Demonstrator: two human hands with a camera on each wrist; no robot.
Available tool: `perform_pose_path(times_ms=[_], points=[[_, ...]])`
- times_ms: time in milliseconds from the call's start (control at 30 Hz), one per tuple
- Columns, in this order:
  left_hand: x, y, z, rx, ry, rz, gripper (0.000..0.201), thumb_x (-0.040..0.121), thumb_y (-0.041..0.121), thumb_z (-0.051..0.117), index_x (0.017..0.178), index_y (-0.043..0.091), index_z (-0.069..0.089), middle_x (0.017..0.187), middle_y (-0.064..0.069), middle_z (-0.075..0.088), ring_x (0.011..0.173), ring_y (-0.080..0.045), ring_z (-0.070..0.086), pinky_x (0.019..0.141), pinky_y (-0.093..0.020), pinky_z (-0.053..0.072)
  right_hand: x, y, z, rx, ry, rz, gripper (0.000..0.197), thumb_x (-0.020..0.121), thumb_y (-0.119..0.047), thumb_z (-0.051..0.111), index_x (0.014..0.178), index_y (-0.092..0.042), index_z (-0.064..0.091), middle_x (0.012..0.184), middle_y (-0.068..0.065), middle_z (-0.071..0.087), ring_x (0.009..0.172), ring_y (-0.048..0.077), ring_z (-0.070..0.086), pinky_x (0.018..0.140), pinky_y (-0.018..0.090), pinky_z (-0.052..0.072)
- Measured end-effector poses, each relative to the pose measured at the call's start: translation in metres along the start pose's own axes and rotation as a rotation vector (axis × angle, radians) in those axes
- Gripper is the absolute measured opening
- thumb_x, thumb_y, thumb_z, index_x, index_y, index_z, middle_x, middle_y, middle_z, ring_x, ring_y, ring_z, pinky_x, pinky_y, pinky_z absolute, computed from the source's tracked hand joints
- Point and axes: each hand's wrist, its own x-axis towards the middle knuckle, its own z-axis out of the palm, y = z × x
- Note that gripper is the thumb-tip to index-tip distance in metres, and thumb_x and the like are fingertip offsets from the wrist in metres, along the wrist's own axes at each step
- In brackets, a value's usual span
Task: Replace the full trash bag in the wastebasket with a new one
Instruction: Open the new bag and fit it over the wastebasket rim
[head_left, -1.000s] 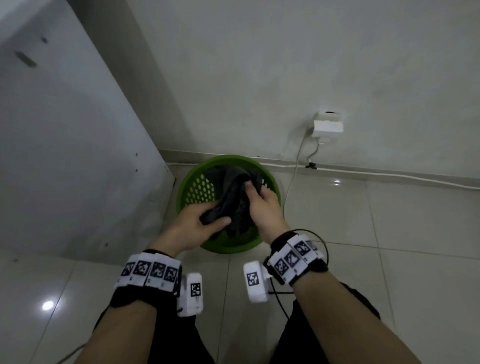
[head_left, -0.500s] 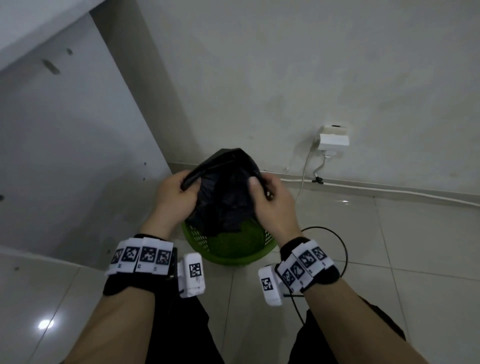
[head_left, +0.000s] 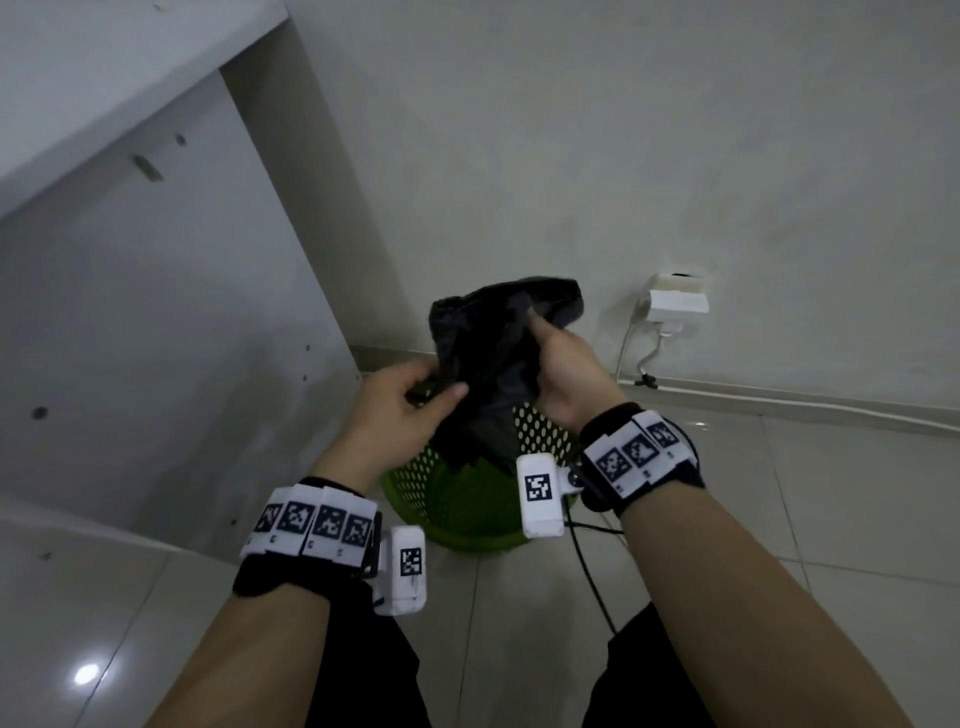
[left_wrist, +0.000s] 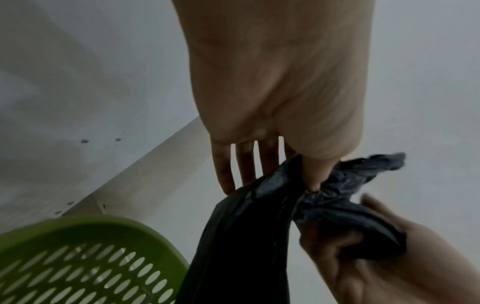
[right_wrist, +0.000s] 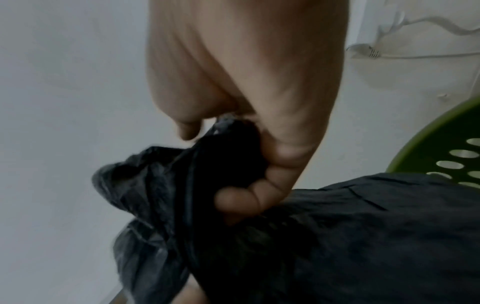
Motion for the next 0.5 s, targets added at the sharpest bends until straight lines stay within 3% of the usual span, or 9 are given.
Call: perform_pose_path(times_ms=[67,100,200,267,333,433,500], points=[[0.005,0.005,-0.001,-0.110,0.104,-0.034,0.009,0.084,0.043,0.070,0.093,0.045,0.072,0.096,0.022,0.072,0.094,-0.004,0.070,0.090,-0.043,0.058,-0.006,0.003,-0.001,0.069,-0.110,-0.053,0.072,0.090,-0.057,0.050,0.143,-0.009,0.049,0.138,0.015,0.061,0.124,0.029,0.061,0.107,0.047,0.046],[0.007,0.007,0.000,-0.155,0.157,-0.038,0.008,0.088,0.036,0.070,0.095,0.038,0.073,0.095,0.017,0.074,0.094,-0.007,0.071,0.089,-0.042,0.058,-0.010,0.009,-0.002,0.092,-0.111,-0.102,0.078,0.085,-0.062,0.055,0.145,-0.013,0.046,0.140,0.013,0.060,0.124,0.030,0.060,0.106,0.049,0.046],[0.007,0.023,0.006,-0.385,0.187,-0.127,0.013,0.092,0.028,0.067,0.093,0.020,0.077,0.092,-0.002,0.078,0.090,-0.016,0.073,0.083,-0.035,0.058,-0.027,0.039,0.001,-0.050,-0.014,-0.228,0.085,0.071,-0.054,0.078,0.141,-0.019,0.045,0.134,0.008,0.063,0.120,0.024,0.064,0.097,0.040,0.054],[0.005,0.029,0.012,-0.505,0.101,-0.211,0.021,0.093,0.027,0.064,0.086,0.012,0.078,0.089,-0.010,0.078,0.084,-0.020,0.073,0.077,-0.032,0.057,-0.034,0.056,0.009,-0.263,-0.046,-0.296,0.063,0.076,-0.033,0.083,0.131,-0.018,0.056,0.125,0.002,0.069,0.116,0.015,0.066,0.099,0.033,0.053],[0.003,0.028,0.013,-0.570,0.073,-0.260,0.025,0.095,0.026,0.061,0.087,0.007,0.076,0.090,-0.014,0.077,0.084,-0.022,0.073,0.076,-0.030,0.058,-0.031,0.059,0.010,-0.332,0.024,-0.315,0.039,0.083,-0.019,0.080,0.119,-0.019,0.066,0.118,-0.001,0.073,0.109,0.011,0.069,0.099,0.034,0.054],[0.006,0.019,-0.005,-0.633,0.171,-0.279,0.025,0.097,0.028,0.058,0.094,0.010,0.075,0.096,-0.009,0.078,0.090,-0.022,0.073,0.079,-0.029,0.058,-0.013,0.048,-0.017,-0.264,0.214,-0.309,0.038,0.085,-0.019,0.076,0.122,-0.011,0.067,0.118,0.001,0.073,0.107,0.019,0.070,0.101,0.046,0.053],[0.009,0.004,-0.022,-0.593,0.260,-0.276,0.025,0.098,0.031,0.056,0.098,0.013,0.074,0.096,-0.003,0.078,0.092,-0.019,0.072,0.080,-0.028,0.058,-0.008,0.029,-0.041,-0.258,0.321,-0.336,0.031,0.084,-0.016,0.074,0.114,-0.014,0.071,0.113,0.002,0.074,0.106,0.022,0.069,0.099,0.047,0.053]])
